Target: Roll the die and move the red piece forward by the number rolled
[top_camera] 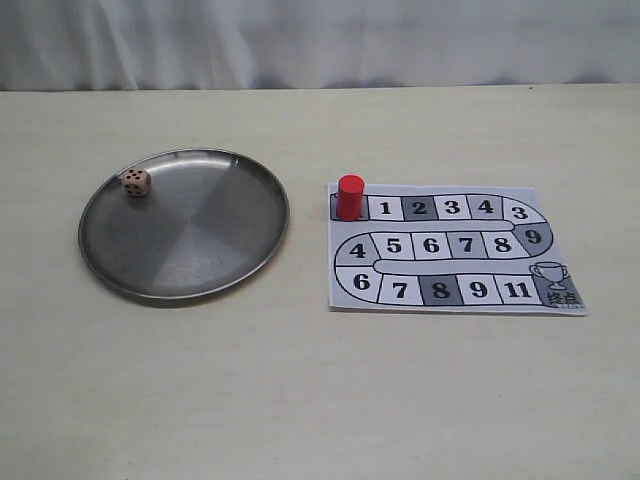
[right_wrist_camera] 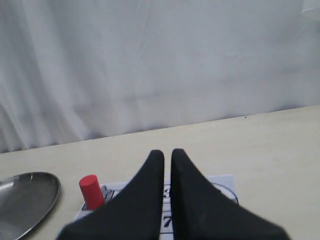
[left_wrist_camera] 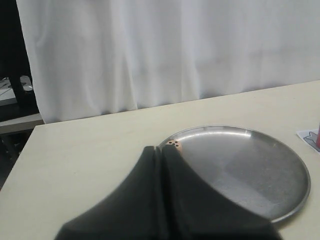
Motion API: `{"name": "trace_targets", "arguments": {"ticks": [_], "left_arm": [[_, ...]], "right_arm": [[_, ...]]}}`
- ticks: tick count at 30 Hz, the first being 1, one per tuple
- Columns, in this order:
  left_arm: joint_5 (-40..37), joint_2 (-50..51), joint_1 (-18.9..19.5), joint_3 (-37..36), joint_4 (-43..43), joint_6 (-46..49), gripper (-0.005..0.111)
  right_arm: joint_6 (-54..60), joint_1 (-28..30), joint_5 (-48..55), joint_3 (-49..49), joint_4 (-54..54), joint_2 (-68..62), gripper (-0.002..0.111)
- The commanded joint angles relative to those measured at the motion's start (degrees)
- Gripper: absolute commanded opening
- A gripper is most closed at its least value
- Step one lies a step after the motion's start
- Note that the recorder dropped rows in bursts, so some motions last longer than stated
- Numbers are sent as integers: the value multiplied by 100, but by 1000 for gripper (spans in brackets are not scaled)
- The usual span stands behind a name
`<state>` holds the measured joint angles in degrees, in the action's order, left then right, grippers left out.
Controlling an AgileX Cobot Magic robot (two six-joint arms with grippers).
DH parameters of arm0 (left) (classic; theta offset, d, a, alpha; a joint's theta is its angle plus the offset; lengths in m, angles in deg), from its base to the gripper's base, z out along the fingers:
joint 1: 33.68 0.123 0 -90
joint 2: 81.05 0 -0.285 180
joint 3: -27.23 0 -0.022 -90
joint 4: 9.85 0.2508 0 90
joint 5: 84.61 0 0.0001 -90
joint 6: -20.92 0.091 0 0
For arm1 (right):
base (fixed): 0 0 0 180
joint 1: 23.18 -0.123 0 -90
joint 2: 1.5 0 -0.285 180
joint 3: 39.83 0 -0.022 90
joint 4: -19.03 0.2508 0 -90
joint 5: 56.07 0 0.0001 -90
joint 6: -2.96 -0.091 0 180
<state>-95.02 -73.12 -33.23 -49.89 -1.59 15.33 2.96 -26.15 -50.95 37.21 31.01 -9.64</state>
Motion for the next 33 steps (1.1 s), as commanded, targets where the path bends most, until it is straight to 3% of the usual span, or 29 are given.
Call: {"name": "trace_targets", "arguments": {"ticks": [1, 3, 5, 10, 16, 19, 21, 26, 29, 33], "left_arm": [[46, -15, -48, -10, -3, -5, 0], [46, -15, -48, -10, -3, -5, 0], [46, -15, -48, -10, -3, -5, 0], [46, -15, -48, -10, -3, -5, 0], [46, -15, -48, -10, -3, -5, 0], [46, -15, -48, -10, -3, -5, 0], [46, -15, -48, -10, -3, -5, 0], [46, -15, -48, -10, -3, -5, 0], [46, -15, -48, -10, -3, -5, 0], [46, -15, -48, -10, -3, -5, 0]], "right_arm": [[38, 29, -914, 14, 87, -399, 5], [38, 29, -930, -412, 130, -1420, 5], [38, 17, -785, -1101, 130, -3403, 5], [38, -162, -574, -2328, 130, -6248, 5], [72, -1761, -787, -4394, -254, -9113, 5], [144, -2411, -478, -5924, -306, -10365, 7], [262, -2686, 58, -6926, -306, -11048, 16], [279, -3248, 1173, -9400, -130, -12570, 60], [321, -3543, 1361, -10397, -22, -13201, 73], [795, -3845, 1341, -11456, -32, -13979, 78]]}}
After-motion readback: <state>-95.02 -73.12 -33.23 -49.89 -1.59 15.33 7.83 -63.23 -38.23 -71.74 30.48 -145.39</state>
